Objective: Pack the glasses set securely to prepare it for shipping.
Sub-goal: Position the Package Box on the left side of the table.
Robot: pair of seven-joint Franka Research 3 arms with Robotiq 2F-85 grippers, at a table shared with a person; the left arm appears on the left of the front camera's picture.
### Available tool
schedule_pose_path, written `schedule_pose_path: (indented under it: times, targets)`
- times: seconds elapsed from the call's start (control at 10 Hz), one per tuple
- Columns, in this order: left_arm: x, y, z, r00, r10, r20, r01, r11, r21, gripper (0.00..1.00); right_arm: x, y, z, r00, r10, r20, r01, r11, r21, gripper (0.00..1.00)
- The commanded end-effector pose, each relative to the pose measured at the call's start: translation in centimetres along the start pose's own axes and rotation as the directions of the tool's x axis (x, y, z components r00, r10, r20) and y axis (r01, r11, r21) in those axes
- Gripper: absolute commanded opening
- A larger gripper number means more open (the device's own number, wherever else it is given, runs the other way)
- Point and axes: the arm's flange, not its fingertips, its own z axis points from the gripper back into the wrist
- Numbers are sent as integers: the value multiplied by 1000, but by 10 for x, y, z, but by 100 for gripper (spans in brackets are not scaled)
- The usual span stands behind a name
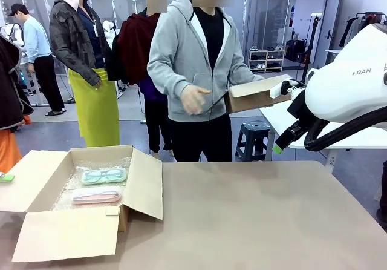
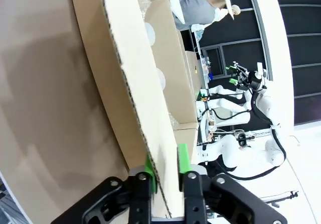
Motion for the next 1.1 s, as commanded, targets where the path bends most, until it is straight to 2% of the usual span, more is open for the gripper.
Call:
schedule_pose_path:
  times: [0.0,0.1,0.2,0.4,0.5,0.6,0.8,1.0]
  targets:
    - [0,-13,12,1000,-28,-1,28,996,80,79,3,2,0,1000,-11,-6,11,1000,-5,100]
    - [1,-19,18,999,-36,-6,37,992,119,86,3,2,0,1000,-11,-6,11,1000,-5,100]
    - [1,-27,23,998,-57,-10,58,990,131,100,3,2,0,1000,-11,-6,11,1000,-5,100]
    - [0,-43,34,995,-94,-14,95,976,198,100,3,2,0,1000,-11,-6,11,1000,-5,100]
    - [1,-52,42,993,-118,-19,119,962,246,93,3,2,0,1000,-11,-6,11,1000,-5,100]
    - [3,-65,51,989,-146,-30,149,947,284,100,3,2,0,1000,-11,-6,11,1000,-5,100]
    - [7,-99,68,980,-193,-40,195,918,344,100,3,2,0,1000,-11,-6,11,1000,-5,100]
    - [2,-130,67,962,-267,-51,267,894,360,100,3,2,0,1000,-11,-6,11,1000,-5,100]
